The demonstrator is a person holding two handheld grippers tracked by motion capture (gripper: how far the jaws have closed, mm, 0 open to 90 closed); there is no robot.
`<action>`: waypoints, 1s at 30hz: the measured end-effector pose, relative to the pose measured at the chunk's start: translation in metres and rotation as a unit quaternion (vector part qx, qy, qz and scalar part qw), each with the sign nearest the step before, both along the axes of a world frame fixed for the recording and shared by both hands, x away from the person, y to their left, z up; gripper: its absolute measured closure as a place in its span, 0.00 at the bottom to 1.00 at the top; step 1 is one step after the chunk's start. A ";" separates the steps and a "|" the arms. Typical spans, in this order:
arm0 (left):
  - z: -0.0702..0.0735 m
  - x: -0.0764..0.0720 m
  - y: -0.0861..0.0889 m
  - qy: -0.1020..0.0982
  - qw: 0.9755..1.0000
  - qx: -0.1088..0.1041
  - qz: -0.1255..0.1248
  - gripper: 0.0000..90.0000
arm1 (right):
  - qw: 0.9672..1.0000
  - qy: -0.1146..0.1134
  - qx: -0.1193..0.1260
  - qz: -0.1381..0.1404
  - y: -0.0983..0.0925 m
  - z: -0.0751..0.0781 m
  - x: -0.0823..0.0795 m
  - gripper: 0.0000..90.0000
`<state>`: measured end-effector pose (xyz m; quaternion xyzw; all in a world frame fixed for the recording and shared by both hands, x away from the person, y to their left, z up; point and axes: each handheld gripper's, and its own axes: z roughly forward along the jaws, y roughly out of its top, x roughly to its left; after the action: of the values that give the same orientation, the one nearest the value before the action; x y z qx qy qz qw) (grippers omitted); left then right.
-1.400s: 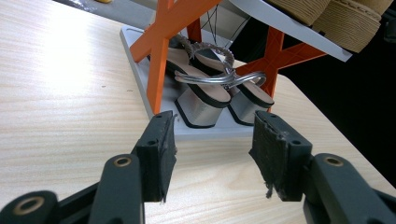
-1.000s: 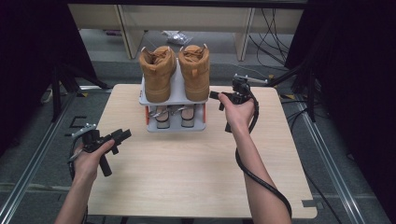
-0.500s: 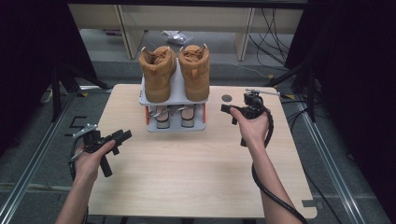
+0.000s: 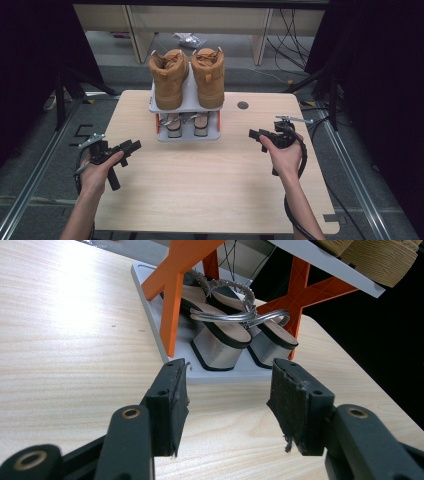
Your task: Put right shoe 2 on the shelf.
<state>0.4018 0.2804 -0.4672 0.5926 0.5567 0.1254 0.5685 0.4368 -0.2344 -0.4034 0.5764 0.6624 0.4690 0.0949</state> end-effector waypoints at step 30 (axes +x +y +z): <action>-0.005 0.000 -0.001 0.006 1.000 0.006 0.000 0.53 | 1.000 0.015 -0.003 -0.027 -0.046 -0.068 -0.041 0.56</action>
<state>0.4014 0.2797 -0.4719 0.5963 0.5594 0.1255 0.5619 0.3956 -0.2802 -0.4716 0.6006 0.6496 0.4554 0.0994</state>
